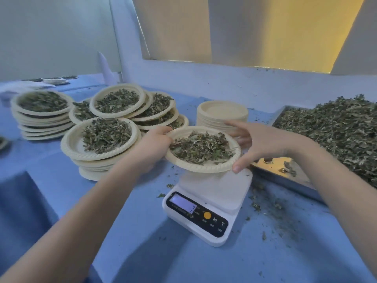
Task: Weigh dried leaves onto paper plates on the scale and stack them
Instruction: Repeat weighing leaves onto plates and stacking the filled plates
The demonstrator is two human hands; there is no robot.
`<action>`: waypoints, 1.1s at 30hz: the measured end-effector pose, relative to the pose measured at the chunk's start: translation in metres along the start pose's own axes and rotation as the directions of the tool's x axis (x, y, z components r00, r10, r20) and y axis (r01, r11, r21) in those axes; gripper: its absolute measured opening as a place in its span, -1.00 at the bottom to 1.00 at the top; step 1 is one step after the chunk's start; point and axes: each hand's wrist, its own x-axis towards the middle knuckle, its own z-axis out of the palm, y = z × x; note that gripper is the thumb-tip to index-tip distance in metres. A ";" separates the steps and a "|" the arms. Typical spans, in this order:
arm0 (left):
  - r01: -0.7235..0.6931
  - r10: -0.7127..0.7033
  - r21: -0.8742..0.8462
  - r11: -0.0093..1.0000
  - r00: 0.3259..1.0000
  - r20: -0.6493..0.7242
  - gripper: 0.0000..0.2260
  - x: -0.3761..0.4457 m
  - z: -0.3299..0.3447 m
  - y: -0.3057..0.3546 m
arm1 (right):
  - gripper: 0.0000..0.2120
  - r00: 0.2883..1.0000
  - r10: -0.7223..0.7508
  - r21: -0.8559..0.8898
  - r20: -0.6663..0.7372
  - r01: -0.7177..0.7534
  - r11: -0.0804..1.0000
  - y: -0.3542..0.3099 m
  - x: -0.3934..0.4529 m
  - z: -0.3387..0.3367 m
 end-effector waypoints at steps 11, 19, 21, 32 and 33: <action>-0.043 0.017 -0.055 0.998 0.914 -0.405 -0.86 0.026 -0.157 0.043 | -0.28 0.934 -0.210 0.105 -0.290 0.249 0.963 -0.123 0.122 -0.002; 0.205 -0.111 0.263 0.943 0.937 -0.332 -0.60 0.083 -0.203 0.014 | -0.62 0.873 -0.168 0.086 -0.457 0.231 0.969 -0.144 0.220 0.029; 0.194 -0.095 0.323 0.926 0.949 -0.299 -0.53 0.098 -0.201 0.004 | -0.61 0.884 -0.179 -0.021 -0.432 0.188 0.982 -0.140 0.236 0.036; 0.140 0.000 0.366 0.920 0.934 -0.357 -0.38 0.118 -0.192 -0.020 | -0.41 0.907 -0.149 -0.130 -0.394 0.105 0.986 -0.116 0.247 0.053; 0.132 0.013 0.375 0.918 0.932 -0.361 -0.38 0.116 -0.191 -0.018 | -0.41 0.908 -0.146 -0.129 -0.393 0.103 0.986 -0.117 0.246 0.052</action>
